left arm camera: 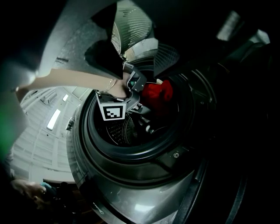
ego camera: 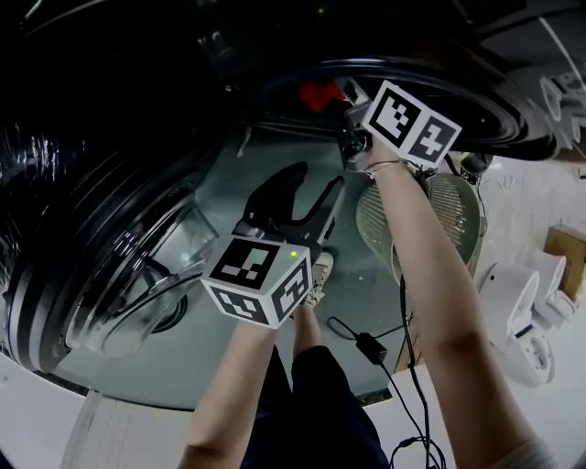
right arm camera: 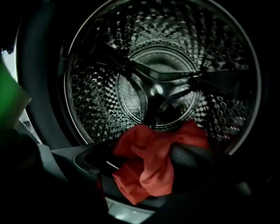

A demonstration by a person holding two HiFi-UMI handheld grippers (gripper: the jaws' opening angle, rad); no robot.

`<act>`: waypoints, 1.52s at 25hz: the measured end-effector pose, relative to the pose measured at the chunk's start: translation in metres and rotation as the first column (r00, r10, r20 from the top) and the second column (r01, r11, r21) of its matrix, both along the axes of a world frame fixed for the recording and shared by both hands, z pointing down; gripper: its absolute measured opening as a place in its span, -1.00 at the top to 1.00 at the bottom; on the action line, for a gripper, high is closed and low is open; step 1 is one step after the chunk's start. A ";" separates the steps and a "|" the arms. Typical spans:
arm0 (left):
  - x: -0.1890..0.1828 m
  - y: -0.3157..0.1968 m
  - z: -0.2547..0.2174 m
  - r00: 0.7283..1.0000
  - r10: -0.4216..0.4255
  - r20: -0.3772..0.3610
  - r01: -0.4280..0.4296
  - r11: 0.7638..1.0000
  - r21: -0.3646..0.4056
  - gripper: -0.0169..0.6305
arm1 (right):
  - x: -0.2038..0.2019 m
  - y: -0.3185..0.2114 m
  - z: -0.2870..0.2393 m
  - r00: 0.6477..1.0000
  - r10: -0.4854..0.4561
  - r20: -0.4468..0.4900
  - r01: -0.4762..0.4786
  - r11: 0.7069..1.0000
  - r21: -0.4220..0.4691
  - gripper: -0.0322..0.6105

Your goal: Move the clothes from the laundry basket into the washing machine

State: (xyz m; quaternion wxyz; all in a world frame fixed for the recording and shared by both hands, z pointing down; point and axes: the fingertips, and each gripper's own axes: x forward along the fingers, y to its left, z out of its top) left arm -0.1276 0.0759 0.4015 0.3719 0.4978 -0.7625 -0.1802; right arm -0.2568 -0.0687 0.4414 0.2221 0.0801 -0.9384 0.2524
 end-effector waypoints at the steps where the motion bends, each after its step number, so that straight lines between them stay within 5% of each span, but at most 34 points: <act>1: 0.000 0.000 -0.001 1.000 0.002 0.002 -0.002 1.000 -0.002 0.25 | 0.005 -0.001 0.002 1.000 0.014 -0.011 -0.014 1.000 -0.005 -0.53; 9: 0.020 0.006 -0.018 0.999 0.032 -0.030 -0.034 0.999 -0.039 0.25 | 0.054 -0.008 -0.005 0.993 0.081 -0.081 -0.083 0.996 -0.014 -0.74; 18: 0.013 -0.013 -0.062 0.991 0.127 0.037 -0.125 0.990 -0.066 0.25 | 0.055 -0.011 -0.047 0.997 0.049 -0.066 -0.051 0.998 -0.027 -0.69; 24: 0.017 -0.014 -0.098 0.984 0.174 0.048 -0.169 0.981 -0.098 0.25 | 0.102 0.019 -0.080 0.996 0.031 -0.080 -0.041 0.991 -0.125 -0.57; 38: 0.045 -0.012 -0.242 0.942 0.320 0.097 -0.308 0.944 -0.121 0.28 | 0.191 0.053 -0.280 0.998 0.053 0.021 -0.047 0.974 -0.223 -0.23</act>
